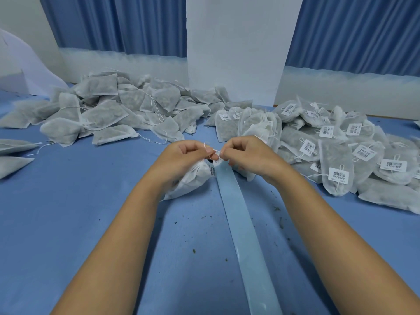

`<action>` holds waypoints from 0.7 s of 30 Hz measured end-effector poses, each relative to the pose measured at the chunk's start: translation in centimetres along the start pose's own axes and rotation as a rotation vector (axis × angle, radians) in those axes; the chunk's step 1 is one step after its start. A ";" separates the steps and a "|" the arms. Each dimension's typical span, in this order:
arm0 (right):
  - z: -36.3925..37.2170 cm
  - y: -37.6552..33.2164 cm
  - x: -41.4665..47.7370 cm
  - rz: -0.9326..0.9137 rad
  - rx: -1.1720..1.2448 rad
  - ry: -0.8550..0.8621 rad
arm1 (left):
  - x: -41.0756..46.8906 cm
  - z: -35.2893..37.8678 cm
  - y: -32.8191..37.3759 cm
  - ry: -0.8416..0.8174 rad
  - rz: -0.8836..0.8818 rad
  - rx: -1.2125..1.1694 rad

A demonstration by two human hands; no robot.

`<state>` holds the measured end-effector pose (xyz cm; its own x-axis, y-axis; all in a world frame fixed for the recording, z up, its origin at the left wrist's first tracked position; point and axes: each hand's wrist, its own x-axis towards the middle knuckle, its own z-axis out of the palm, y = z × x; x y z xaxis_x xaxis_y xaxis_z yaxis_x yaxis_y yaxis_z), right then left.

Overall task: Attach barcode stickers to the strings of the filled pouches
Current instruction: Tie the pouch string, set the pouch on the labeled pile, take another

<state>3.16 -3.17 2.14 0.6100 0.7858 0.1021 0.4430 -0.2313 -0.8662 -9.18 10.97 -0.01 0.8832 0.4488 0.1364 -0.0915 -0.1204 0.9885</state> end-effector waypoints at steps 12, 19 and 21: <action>-0.1 0.0 -0.3 -0.121 0.055 -0.151 | -0.3 -0.5 0.4 -0.009 -0.096 0.273; 0.9 -0.2 -0.4 -0.237 -0.148 -0.108 | -0.3 -0.6 0.1 -0.077 -0.101 0.383; 0.7 -0.2 -0.5 -0.255 -0.177 -0.112 | -0.2 -0.8 0.0 -0.075 -0.102 0.374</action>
<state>2.26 -3.06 1.94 0.3926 0.8873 0.2421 0.6856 -0.1069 -0.7201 -9.68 11.58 0.03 0.9116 0.4106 0.0200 0.1598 -0.3989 0.9030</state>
